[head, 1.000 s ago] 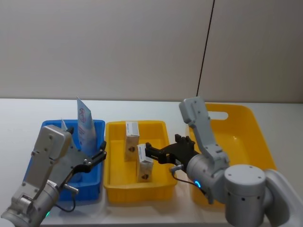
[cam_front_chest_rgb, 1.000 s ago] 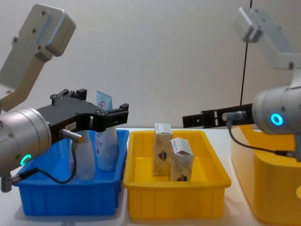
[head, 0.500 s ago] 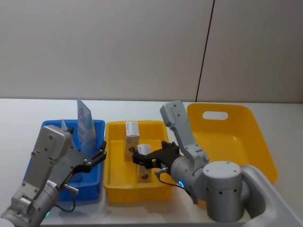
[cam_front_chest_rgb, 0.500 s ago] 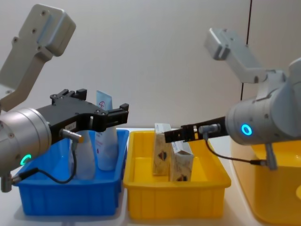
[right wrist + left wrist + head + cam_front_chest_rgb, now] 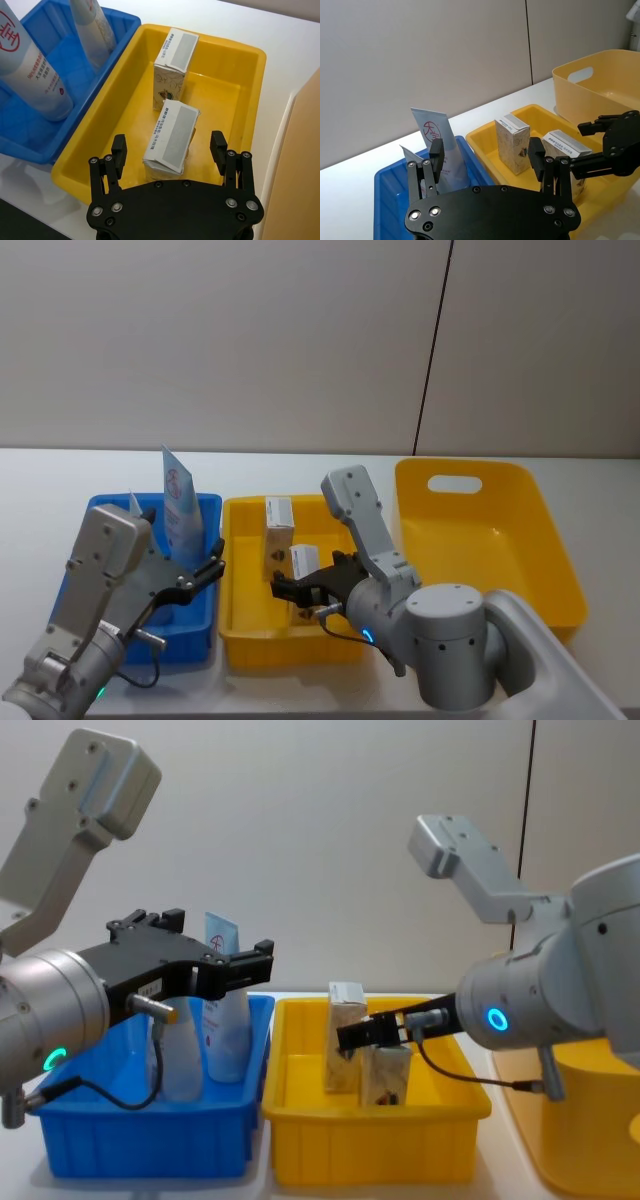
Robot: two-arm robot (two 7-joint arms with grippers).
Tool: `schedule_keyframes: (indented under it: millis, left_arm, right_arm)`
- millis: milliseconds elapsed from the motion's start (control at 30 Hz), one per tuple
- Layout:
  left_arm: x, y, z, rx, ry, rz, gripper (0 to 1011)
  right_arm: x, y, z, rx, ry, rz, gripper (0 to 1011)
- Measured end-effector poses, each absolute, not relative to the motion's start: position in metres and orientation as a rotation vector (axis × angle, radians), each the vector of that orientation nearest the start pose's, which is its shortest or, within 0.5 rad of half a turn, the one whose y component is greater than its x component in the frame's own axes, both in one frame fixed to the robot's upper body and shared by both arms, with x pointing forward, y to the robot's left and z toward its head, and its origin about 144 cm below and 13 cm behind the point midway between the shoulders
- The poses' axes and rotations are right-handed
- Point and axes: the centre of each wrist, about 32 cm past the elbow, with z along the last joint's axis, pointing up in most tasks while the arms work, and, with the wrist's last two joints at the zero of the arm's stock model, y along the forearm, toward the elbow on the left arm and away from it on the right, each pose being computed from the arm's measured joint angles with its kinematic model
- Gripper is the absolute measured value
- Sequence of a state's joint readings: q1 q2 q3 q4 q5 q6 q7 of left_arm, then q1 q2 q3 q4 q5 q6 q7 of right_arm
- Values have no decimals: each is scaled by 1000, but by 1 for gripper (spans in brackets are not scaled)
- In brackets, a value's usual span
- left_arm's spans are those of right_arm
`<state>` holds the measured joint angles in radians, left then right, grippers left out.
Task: Bimanual collaborative sorting of washing and personal care products
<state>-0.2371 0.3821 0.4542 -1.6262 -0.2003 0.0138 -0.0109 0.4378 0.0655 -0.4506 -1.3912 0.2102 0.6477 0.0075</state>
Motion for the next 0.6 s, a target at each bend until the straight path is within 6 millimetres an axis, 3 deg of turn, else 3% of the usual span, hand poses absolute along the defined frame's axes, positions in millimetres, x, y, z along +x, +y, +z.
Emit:
schedule_keyframes:
  millis: [600]
  left_arm:
    - [492,198,1204,61,-268,1124,1001]
  right_arm:
    - [551,-103,1218,-456,236,-1132,1002]
